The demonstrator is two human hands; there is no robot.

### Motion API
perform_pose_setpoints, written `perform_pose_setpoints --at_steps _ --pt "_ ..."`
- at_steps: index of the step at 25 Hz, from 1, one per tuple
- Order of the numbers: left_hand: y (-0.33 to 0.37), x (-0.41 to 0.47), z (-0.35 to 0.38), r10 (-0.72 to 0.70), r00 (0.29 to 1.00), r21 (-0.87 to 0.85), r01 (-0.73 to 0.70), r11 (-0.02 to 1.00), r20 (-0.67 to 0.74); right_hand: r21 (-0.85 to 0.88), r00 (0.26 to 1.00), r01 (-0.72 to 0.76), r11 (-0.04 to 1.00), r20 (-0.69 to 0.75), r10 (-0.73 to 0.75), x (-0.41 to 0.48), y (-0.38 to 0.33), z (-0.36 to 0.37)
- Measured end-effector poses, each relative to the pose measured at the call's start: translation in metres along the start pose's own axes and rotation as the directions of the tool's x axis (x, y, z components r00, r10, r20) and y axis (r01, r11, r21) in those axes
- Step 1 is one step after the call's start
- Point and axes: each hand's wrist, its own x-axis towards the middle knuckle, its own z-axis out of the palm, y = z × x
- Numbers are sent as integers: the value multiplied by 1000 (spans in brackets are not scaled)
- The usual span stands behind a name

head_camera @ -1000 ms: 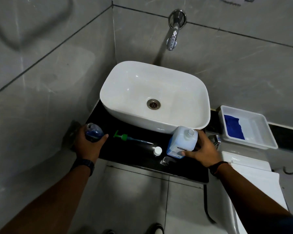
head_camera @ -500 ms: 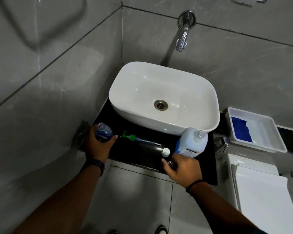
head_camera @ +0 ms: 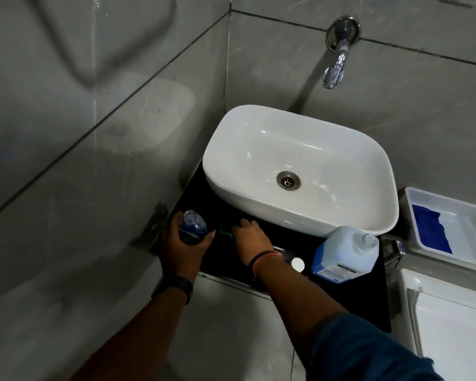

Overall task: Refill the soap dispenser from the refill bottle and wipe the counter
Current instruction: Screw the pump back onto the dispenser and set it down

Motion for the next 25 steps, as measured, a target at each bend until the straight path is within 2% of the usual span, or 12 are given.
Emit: perform_pose_setpoints --at_steps 2,5,9,12,14,20,25 --pt "2 3 -2 0 1000 13 -1 1000 5 99 996 12 995 -86 -3 4 -3 -6" --pt "7 2 -5 -19 1000 32 19 999 18 416 952 80 906 -302 54 4 -18 -36" --pt "27 -10 -6 -5 999 41 3 999 50 634 800 311 708 -577 165 -7 -50 -101" --pt "48 -20 -4 11 995 19 -13 1000 98 682 695 531 503 -690 202 -20 -65 -148" --pt "62 -23 -4 11 994 30 -14 999 111 664 664 604 442 -725 182 -30 -66 -170" --pt "108 -31 -7 74 993 96 -82 992 91 674 711 586 449 -694 113 -54 -50 -196" --pt "137 -37 -5 128 982 90 -142 986 139 716 813 493 495 -582 31 -62 -37 -194"
